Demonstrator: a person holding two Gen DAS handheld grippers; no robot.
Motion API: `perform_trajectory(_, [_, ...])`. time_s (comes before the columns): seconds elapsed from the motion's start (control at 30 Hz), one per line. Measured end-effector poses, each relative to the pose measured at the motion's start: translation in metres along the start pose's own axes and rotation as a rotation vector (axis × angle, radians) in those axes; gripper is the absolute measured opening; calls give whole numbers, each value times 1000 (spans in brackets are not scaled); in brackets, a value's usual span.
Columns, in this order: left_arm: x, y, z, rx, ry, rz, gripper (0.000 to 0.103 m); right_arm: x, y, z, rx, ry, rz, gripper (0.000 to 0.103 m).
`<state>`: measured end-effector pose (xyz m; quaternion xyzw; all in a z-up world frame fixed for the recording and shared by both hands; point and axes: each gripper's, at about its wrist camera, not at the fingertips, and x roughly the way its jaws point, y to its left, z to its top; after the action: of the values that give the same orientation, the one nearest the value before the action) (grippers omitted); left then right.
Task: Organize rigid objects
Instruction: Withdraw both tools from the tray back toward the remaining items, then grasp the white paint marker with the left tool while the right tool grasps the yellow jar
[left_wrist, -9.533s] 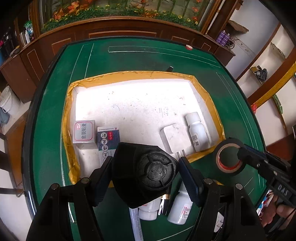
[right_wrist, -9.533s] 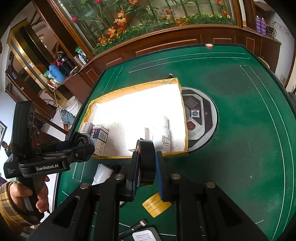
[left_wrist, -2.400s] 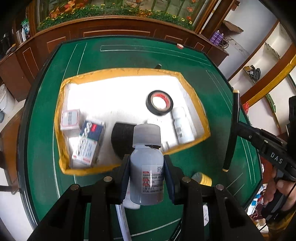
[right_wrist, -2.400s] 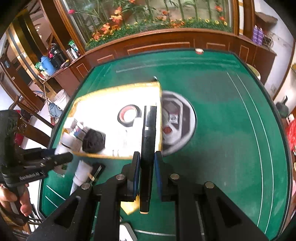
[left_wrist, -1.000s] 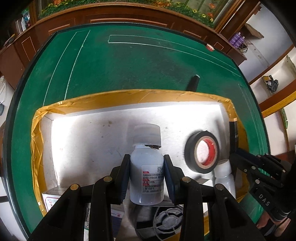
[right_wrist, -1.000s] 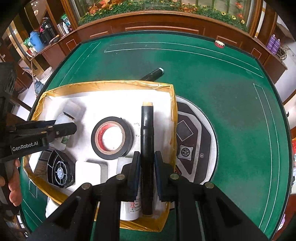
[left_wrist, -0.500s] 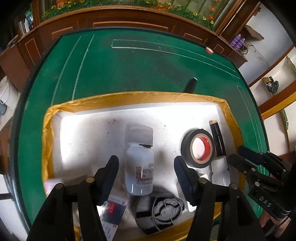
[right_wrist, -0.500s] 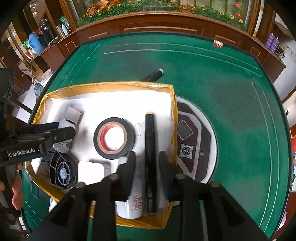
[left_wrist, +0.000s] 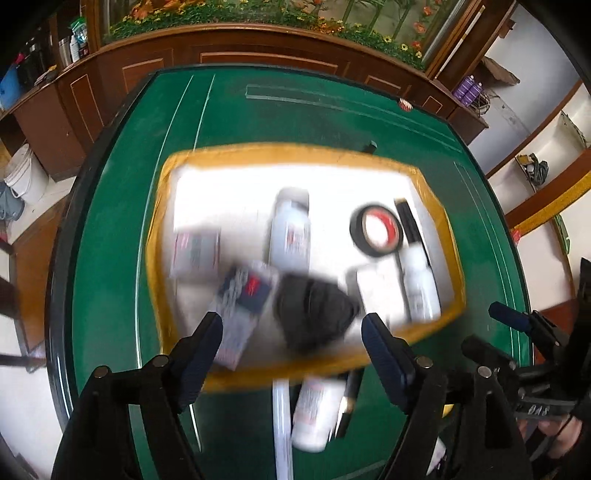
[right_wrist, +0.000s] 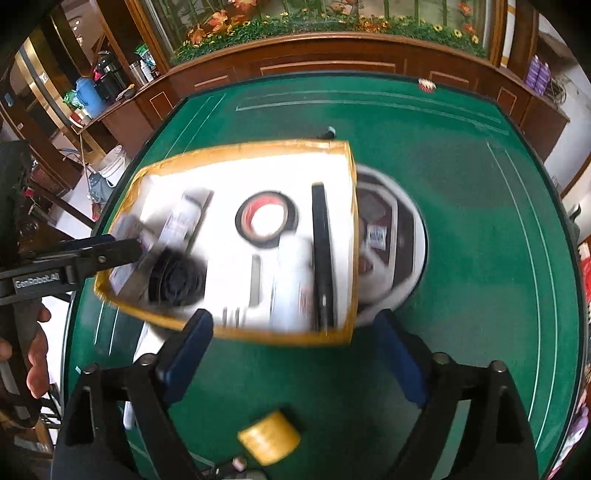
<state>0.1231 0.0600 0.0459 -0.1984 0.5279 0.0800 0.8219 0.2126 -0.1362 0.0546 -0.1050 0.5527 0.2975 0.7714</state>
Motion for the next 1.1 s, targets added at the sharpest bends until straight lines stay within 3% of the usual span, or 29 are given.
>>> perform_trajectory(0.33, [-6, 11, -104, -46, 84, 14, 81, -11, -36, -83, 112, 76, 48, 91])
perform_trajectory(0.6, [10, 2, -128, 4, 102, 89, 81, -13, -35, -103, 105, 89, 65, 91])
perform_trajectory(0.73, [23, -3, -124, -3, 120, 66, 63, -13, -27, -100, 75, 88, 78, 91])
perform_trajectory(0.83, [26, -8, -121, 11, 91, 67, 55, -12, -23, -100, 65, 90, 85, 91])
perform_trajectory(0.93, [26, -7, -122, 12, 86, 82, 14, -11, -20, -100, 57, 96, 92, 91])
perform_trajectory(1.1, [21, 1, -124, -2, 93, 58, 14, -6, -16, -100, 39, 110, 87, 91])
